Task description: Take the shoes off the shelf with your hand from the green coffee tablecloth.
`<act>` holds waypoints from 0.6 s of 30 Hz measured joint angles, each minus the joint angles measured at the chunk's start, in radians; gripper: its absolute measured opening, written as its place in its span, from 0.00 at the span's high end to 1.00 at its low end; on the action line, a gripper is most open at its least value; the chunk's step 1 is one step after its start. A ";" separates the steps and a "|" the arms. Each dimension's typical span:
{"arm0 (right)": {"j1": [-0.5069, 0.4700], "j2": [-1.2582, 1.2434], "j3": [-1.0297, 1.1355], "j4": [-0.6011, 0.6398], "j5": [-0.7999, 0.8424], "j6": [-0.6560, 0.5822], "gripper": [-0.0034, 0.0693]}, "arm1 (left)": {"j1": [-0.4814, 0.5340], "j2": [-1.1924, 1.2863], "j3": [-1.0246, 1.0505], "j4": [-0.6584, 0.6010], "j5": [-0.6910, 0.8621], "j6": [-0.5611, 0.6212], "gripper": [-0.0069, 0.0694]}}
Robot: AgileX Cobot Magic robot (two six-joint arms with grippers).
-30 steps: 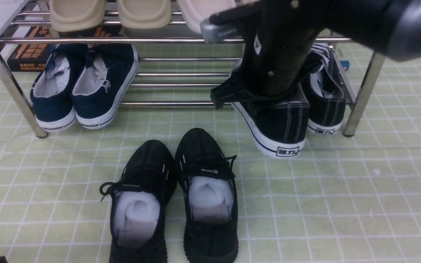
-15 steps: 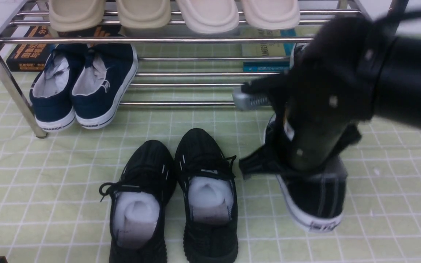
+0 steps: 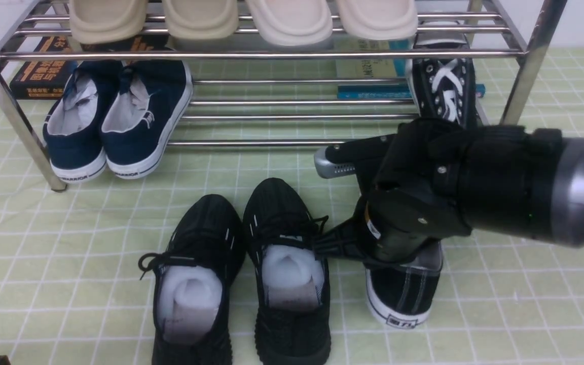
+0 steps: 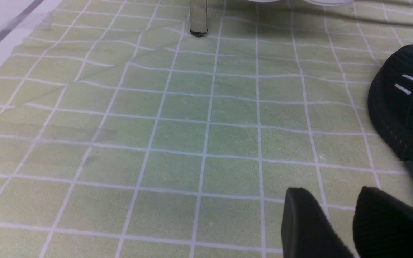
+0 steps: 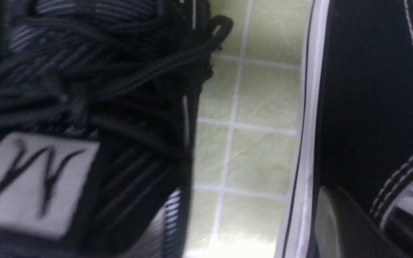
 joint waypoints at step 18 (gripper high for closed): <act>-0.008 -0.090 -0.131 0.118 0.183 -0.183 0.33 | 0.000 0.000 0.000 0.000 0.000 0.000 0.59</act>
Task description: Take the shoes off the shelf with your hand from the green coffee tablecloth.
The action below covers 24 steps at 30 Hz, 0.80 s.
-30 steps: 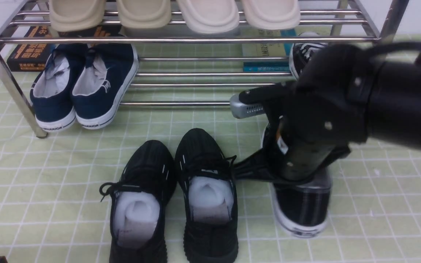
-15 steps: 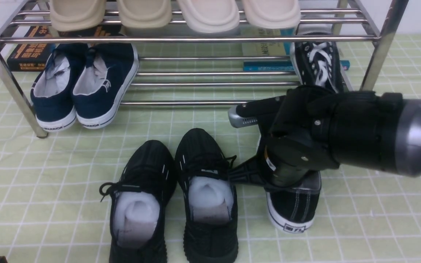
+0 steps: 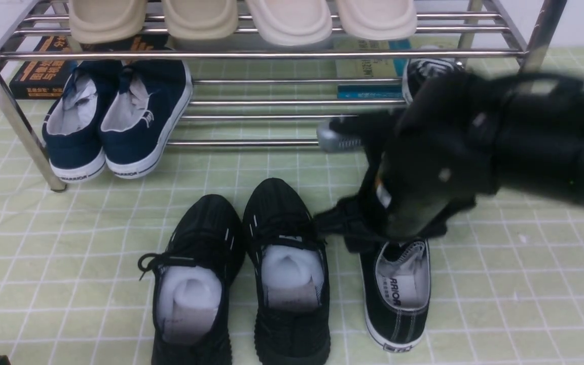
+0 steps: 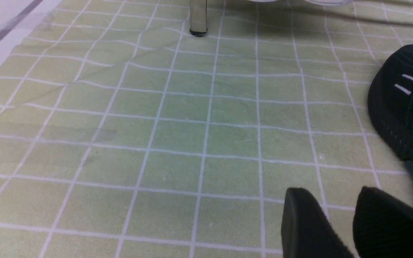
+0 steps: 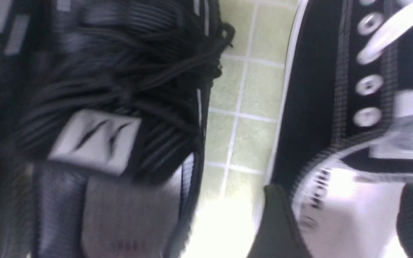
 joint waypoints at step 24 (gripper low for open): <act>-0.304 0.072 -0.207 -0.053 -0.003 -0.277 0.86 | 0.000 0.000 0.000 0.000 0.000 0.000 0.59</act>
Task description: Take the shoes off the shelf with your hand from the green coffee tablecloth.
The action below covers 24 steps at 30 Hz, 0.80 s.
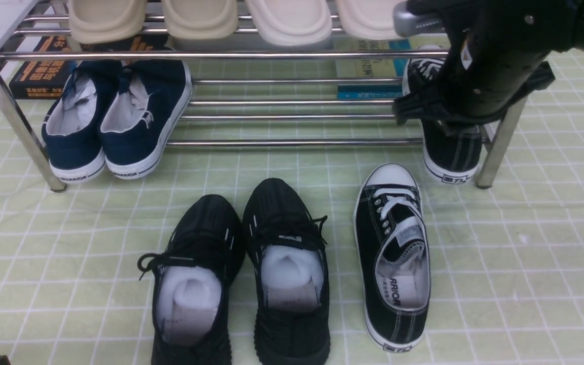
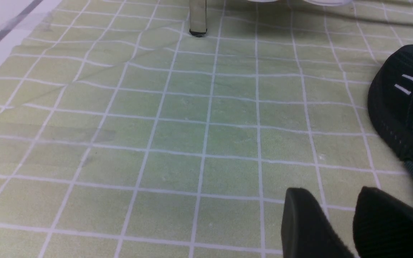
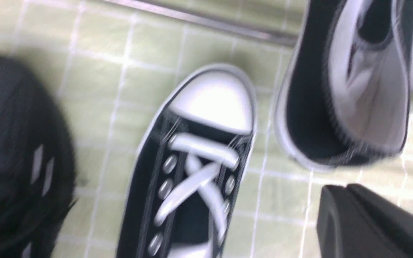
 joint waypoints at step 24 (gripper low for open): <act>-0.044 0.217 0.000 -0.188 -0.181 -0.023 0.84 | 0.000 0.000 0.000 0.000 -0.001 0.000 0.59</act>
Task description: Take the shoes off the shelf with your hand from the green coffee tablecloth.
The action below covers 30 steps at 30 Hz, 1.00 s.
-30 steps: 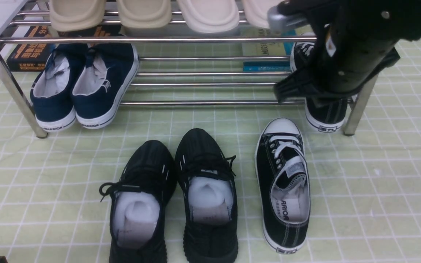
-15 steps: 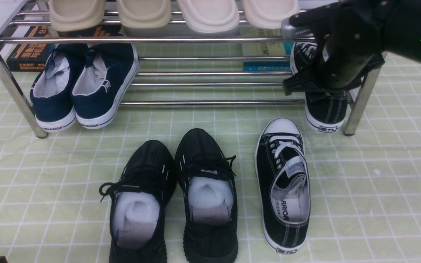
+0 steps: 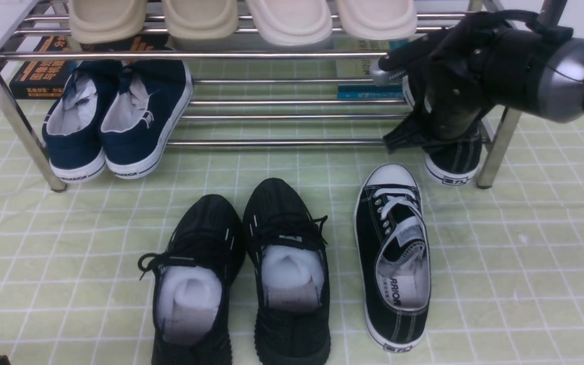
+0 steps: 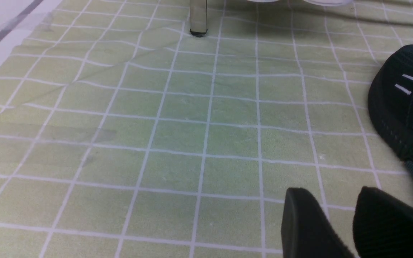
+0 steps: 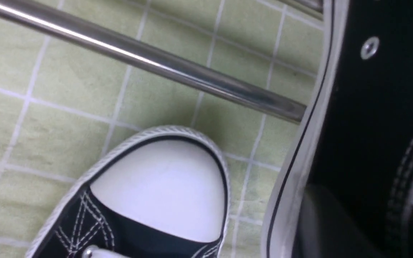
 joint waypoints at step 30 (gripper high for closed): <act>0.139 -0.524 0.250 0.377 0.409 -0.129 0.94 | 0.000 0.000 0.000 0.000 0.000 0.000 0.59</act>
